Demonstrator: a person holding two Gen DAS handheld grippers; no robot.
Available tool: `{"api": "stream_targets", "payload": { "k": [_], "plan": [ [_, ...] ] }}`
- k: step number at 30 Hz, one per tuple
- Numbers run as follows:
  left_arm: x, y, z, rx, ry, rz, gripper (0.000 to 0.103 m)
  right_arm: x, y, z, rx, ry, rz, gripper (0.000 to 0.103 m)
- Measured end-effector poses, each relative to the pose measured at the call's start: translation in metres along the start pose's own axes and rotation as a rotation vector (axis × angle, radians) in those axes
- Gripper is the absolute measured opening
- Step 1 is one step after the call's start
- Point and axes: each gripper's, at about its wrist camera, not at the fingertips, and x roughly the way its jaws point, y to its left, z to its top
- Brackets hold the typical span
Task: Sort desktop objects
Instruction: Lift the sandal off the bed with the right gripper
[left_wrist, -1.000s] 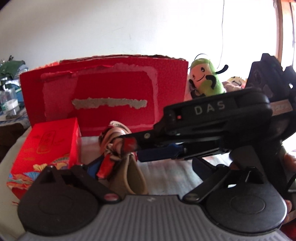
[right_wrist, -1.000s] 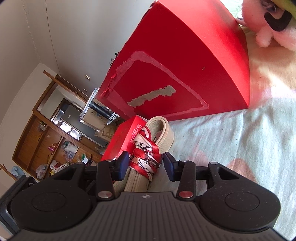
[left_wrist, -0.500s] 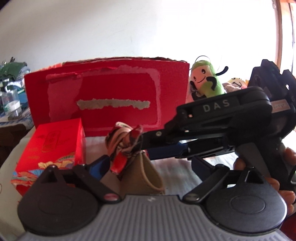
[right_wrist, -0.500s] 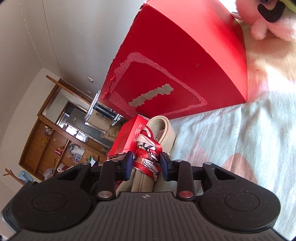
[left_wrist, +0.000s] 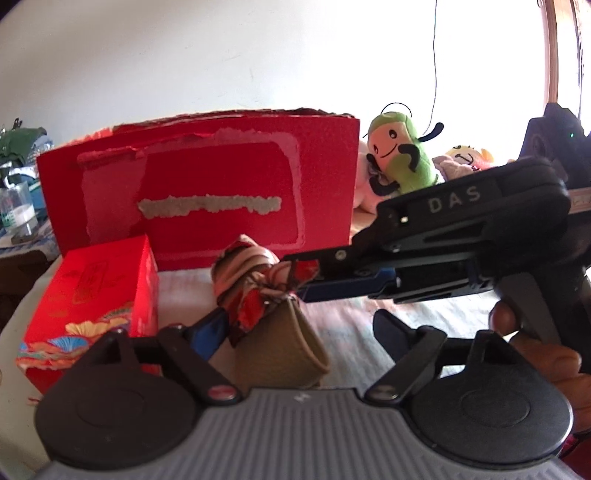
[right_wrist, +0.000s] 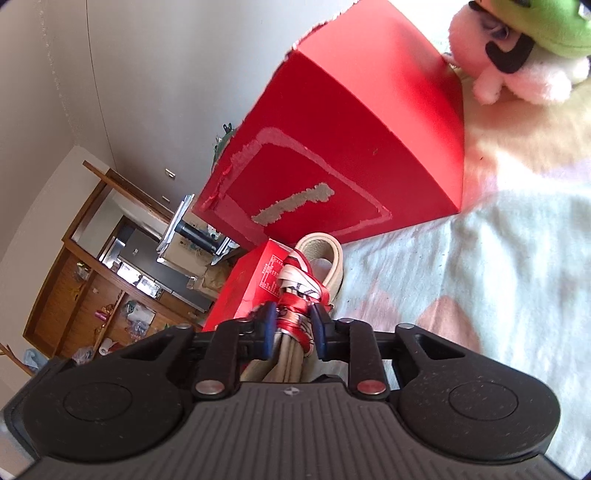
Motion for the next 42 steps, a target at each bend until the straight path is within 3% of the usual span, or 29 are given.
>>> {"api": "stream_targets", "payload": {
  "k": [2, 4, 10, 14, 19, 25, 33, 42],
  "plan": [
    [0.007, -0.003, 0.001, 0.013, 0.014, 0.015, 0.087, -0.001, 0.003, 0.002, -0.008, -0.008, -0.014, 0.028],
    [0.012, -0.006, 0.002, 0.025, 0.023, 0.041, 0.087, 0.002, 0.006, 0.002, -0.015, -0.006, -0.044, 0.044],
    [0.019, -0.011, -0.001, 0.084, 0.030, 0.067, 0.087, 0.022, 0.007, 0.003, -0.015, 0.065, -0.049, 0.048],
    [0.016, -0.010, -0.003, 0.093, 0.025, 0.049, 0.086, 0.026, 0.000, 0.008, 0.034, 0.096, -0.024, 0.045],
    [0.017, 0.005, 0.004, 0.045, 0.054, -0.002, 0.079, 0.029, 0.003, 0.007, 0.042, 0.115, -0.020, 0.037],
    [0.007, 0.006, 0.000, 0.054, 0.040, -0.054, 0.072, 0.017, -0.003, 0.004, 0.084, 0.107, -0.004, 0.035],
    [0.002, 0.003, 0.007, 0.034, 0.036, -0.181, 0.068, -0.010, 0.004, -0.003, 0.067, 0.055, -0.058, 0.035],
    [-0.026, -0.007, 0.031, 0.051, -0.060, -0.232, 0.068, -0.033, 0.028, 0.003, 0.019, -0.030, -0.027, 0.035]
  ]
}}
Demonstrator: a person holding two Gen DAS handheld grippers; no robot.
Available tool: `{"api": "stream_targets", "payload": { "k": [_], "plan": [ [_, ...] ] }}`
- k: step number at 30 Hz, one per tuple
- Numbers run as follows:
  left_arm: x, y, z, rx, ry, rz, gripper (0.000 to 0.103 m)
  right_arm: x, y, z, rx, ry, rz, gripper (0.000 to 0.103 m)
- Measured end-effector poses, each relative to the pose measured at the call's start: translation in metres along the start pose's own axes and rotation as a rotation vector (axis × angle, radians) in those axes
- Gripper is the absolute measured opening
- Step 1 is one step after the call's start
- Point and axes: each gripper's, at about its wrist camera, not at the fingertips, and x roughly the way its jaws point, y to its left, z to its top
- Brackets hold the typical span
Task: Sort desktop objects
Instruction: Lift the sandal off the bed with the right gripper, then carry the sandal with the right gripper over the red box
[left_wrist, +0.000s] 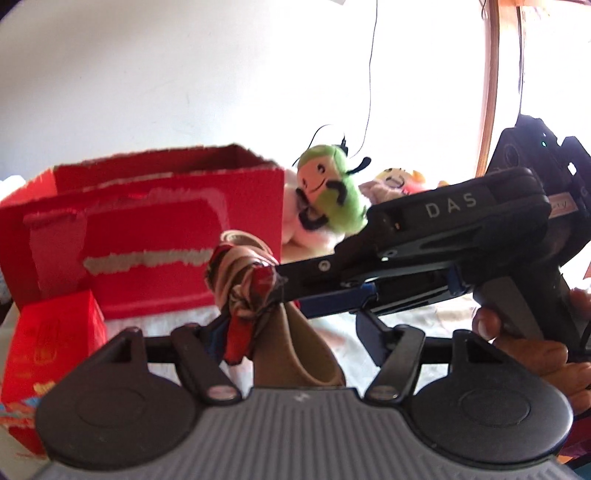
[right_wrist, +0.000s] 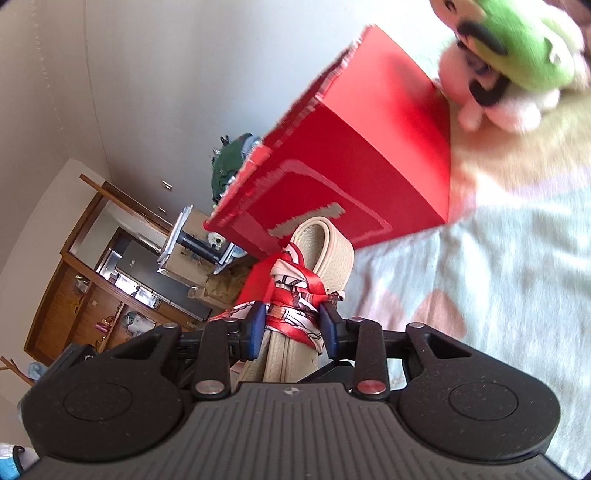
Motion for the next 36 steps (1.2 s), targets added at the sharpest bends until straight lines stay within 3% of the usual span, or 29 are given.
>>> {"api": "stream_targets", "payload": {
  "k": [10, 18, 30, 36],
  "plan": [
    [-0.013, 0.012, 0.069, 0.047, -0.146, -0.053, 0.068, -0.015, 0.051, 0.045, -0.140, -0.127, 0.001, 0.035],
    [-0.002, 0.062, 0.117, 0.060, -0.191, -0.022, 0.068, 0.027, 0.083, 0.100, -0.191, -0.156, 0.015, 0.035],
    [0.059, 0.140, 0.134, -0.030, -0.036, -0.029, 0.068, 0.125, 0.077, 0.139, -0.161, -0.062, -0.046, 0.034],
    [0.097, 0.149, 0.140, -0.067, 0.062, -0.064, 0.068, 0.129, 0.050, 0.154, -0.079, -0.007, -0.110, 0.032]
  ]
}}
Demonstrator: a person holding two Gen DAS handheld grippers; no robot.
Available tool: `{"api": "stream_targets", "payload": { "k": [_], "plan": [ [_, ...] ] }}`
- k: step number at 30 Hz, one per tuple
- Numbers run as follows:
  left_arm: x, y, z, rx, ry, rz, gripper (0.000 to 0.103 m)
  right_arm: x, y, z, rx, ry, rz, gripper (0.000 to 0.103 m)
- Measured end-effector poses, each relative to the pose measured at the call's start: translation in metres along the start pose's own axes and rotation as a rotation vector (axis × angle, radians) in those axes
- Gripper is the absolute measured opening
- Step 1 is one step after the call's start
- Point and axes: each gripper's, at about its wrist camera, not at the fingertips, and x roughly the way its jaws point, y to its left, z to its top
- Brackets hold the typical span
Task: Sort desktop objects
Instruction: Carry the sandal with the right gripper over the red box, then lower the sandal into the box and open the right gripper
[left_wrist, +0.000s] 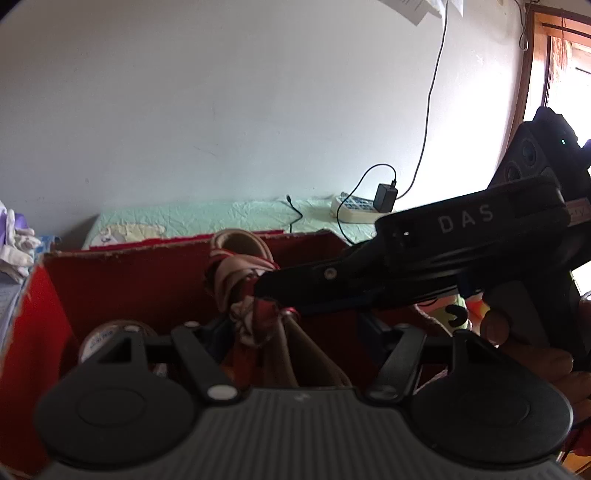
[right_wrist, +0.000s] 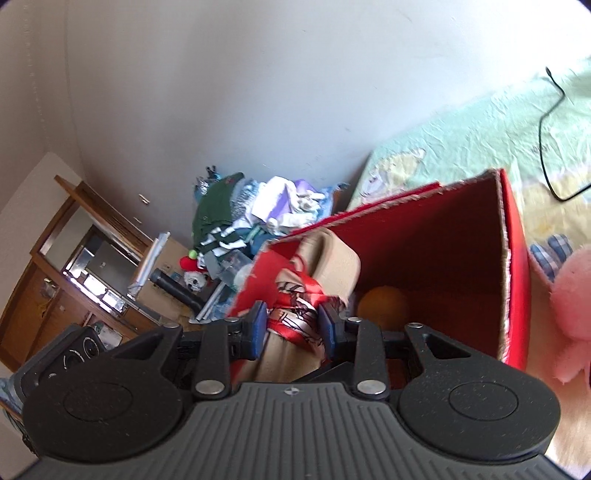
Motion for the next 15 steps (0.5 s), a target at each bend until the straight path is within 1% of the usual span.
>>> {"api": "stream_targets", "payload": {
  "k": [2, 3, 5, 7, 10, 12, 15],
  "plan": [
    [0.006, 0.003, 0.001, -0.009, 0.028, -0.005, 0.068, -0.002, -0.011, 0.003, 0.011, 0.023, -0.028, 0.032],
    [0.014, 0.000, 0.003, -0.006, 0.039, -0.002, 0.068, -0.002, -0.016, 0.003, 0.019, 0.034, -0.038, 0.032],
    [0.017, -0.003, 0.002, 0.003, 0.054, 0.016, 0.068, 0.000, -0.022, 0.005, 0.029, 0.053, -0.051, 0.030],
    [0.020, -0.004, -0.002, 0.007, 0.071, 0.029, 0.067, 0.001, -0.018, 0.005, 0.002, 0.062, -0.068, 0.030],
    [0.018, -0.007, -0.003, 0.025, 0.092, 0.035, 0.067, 0.006, -0.011, 0.002, -0.046, 0.088, -0.132, 0.030],
    [0.014, -0.010, -0.006, 0.038, 0.093, 0.046, 0.067, 0.008, -0.009, 0.001, -0.061, 0.102, -0.165, 0.030],
    [0.015, -0.012, -0.007, 0.041, 0.097, 0.060, 0.067, 0.011, -0.011, 0.003, -0.064, 0.107, -0.188, 0.029]
  ]
}}
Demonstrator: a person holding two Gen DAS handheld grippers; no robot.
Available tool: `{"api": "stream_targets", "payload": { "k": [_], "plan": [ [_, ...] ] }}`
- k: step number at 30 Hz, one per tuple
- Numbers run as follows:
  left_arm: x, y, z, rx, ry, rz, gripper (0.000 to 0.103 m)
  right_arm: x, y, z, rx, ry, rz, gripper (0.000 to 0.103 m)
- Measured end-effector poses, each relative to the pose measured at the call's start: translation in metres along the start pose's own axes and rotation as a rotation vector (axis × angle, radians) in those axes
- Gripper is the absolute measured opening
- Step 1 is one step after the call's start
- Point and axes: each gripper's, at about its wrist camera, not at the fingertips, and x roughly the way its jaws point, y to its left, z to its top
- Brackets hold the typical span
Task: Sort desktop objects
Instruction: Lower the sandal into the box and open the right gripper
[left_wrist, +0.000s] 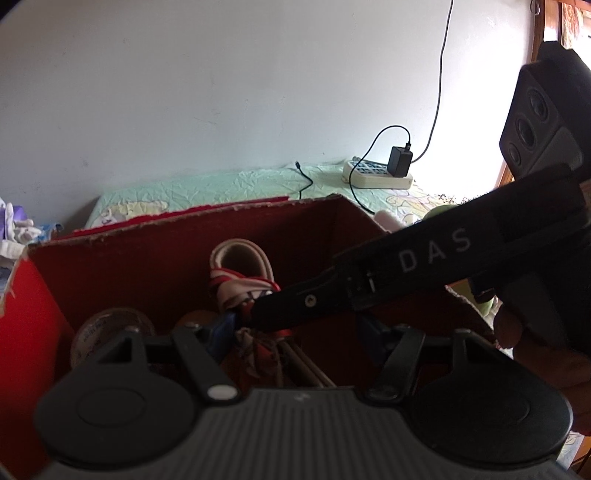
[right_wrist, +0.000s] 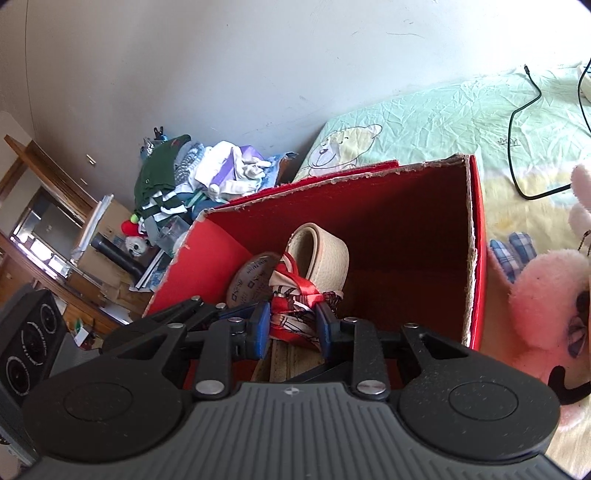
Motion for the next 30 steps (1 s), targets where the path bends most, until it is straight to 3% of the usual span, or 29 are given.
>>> {"api": "stream_targets", "payload": {
  "k": [12, 18, 22, 25, 30],
  "plan": [
    [0.002, 0.002, 0.001, 0.010, -0.008, 0.033, 0.068, -0.001, 0.000, 0.002, -0.005, -0.018, -0.027, 0.024],
    [0.002, 0.000, 0.003, 0.010, -0.018, 0.065, 0.074, -0.003, 0.002, -0.003, -0.027, -0.066, -0.034, 0.025],
    [0.001, -0.002, 0.001, -0.007, -0.030, 0.104, 0.084, -0.009, 0.001, -0.006, -0.016, -0.098, -0.010, 0.031],
    [-0.001, -0.008, -0.004, 0.001, -0.034, 0.180, 0.085, -0.016, 0.003, -0.011, -0.025, -0.119, 0.004, 0.042],
    [-0.011, -0.015, -0.009, -0.014, -0.052, 0.223, 0.085, -0.027, 0.007, -0.022, -0.026, -0.171, 0.018, 0.046]
  ]
}}
